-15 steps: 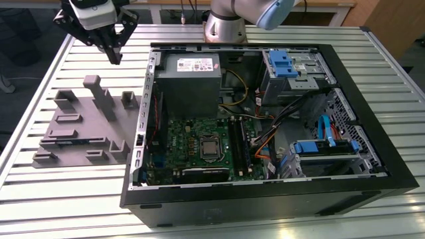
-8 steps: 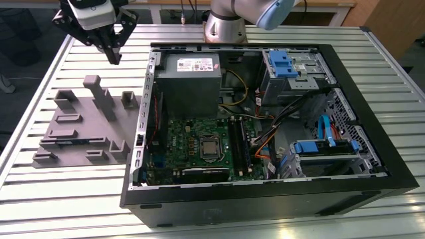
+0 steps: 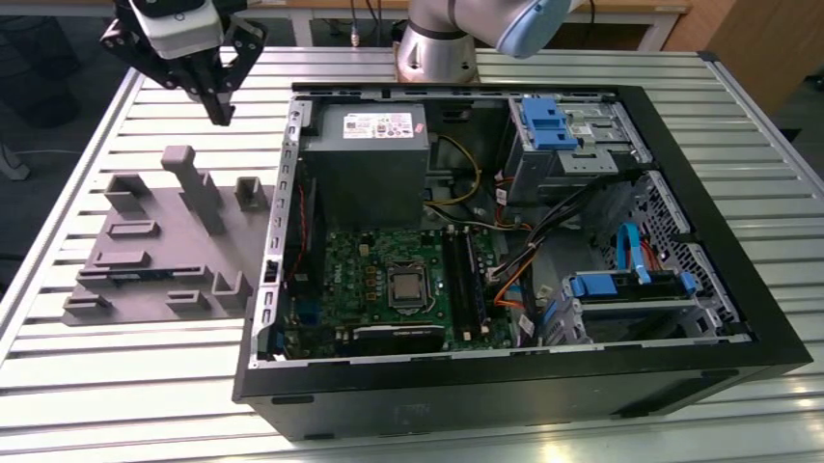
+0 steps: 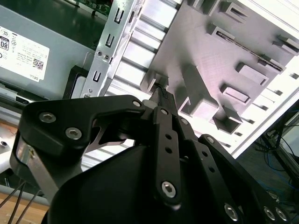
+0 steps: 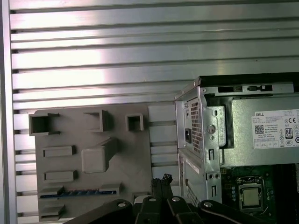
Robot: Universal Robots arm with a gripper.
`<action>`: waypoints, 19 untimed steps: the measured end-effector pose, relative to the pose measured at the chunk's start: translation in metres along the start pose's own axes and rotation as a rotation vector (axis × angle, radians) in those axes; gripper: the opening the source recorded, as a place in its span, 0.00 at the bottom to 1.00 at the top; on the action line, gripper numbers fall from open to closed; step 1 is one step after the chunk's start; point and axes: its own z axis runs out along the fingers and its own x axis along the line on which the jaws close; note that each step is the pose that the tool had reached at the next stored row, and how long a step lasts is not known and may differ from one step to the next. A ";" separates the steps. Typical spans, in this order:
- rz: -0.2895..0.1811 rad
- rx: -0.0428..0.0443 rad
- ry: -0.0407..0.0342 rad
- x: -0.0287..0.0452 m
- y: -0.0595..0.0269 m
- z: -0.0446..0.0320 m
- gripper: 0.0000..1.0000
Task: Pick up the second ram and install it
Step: 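Reach for the second ram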
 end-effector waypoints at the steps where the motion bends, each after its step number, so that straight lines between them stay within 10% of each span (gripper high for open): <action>1: 0.000 0.0000 0.0001 0.0002 0.0000 0.0002 0.11; 19: 0.000 0.0005 0.0059 0.0057 -0.0008 0.0082 0.11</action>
